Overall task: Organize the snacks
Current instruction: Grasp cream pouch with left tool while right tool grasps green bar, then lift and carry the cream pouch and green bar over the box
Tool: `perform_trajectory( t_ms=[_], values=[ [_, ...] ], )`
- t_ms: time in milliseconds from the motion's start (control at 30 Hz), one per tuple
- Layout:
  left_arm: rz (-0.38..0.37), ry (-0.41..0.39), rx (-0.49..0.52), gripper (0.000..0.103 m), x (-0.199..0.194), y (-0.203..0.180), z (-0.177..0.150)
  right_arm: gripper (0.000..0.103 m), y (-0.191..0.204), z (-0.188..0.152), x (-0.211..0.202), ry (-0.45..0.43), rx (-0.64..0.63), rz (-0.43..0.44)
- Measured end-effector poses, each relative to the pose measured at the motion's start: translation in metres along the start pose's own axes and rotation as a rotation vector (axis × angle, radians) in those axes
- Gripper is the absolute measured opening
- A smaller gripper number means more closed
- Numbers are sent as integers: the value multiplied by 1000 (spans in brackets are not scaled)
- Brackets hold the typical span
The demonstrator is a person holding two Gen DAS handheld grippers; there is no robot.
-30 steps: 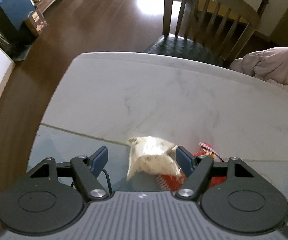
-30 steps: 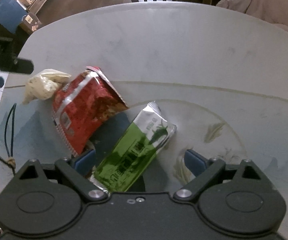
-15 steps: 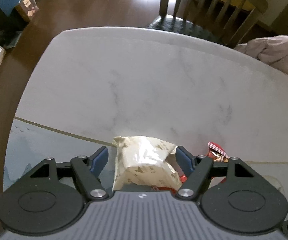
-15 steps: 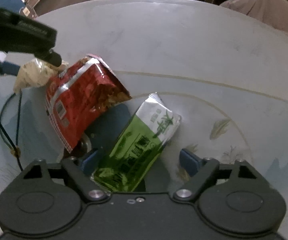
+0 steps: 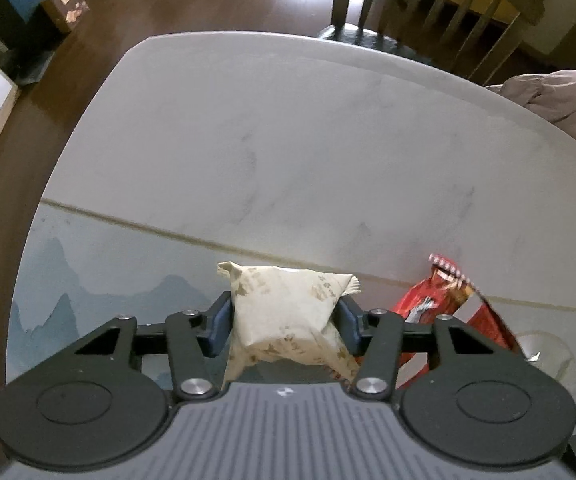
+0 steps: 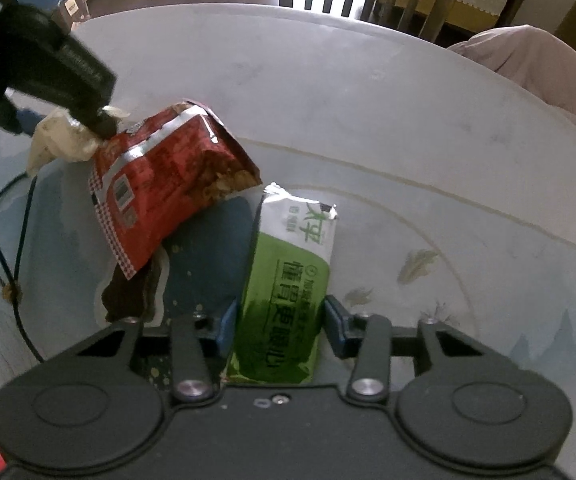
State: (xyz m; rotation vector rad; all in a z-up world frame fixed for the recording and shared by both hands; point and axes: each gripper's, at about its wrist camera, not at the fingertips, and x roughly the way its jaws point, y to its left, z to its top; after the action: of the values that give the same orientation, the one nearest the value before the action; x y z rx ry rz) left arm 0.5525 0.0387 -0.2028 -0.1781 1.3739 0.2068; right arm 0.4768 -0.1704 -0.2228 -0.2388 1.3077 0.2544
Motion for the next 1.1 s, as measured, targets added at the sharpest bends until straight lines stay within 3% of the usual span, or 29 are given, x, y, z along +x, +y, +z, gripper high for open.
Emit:
perform_trajectory(
  t_ms=[333, 700, 1100],
  values=[
    [-3, -37, -28, 52, -41, 23, -22, 43, -21, -9, -27, -15, 64, 65],
    [-20, -144, -2, 52, -121, 37, -50, 43, -12, -20, -92, -88, 56, 100],
    [-33, -221, 59, 52, -206, 48, -121, 43, 15, -60, -164, -169, 15, 128]
  ],
)
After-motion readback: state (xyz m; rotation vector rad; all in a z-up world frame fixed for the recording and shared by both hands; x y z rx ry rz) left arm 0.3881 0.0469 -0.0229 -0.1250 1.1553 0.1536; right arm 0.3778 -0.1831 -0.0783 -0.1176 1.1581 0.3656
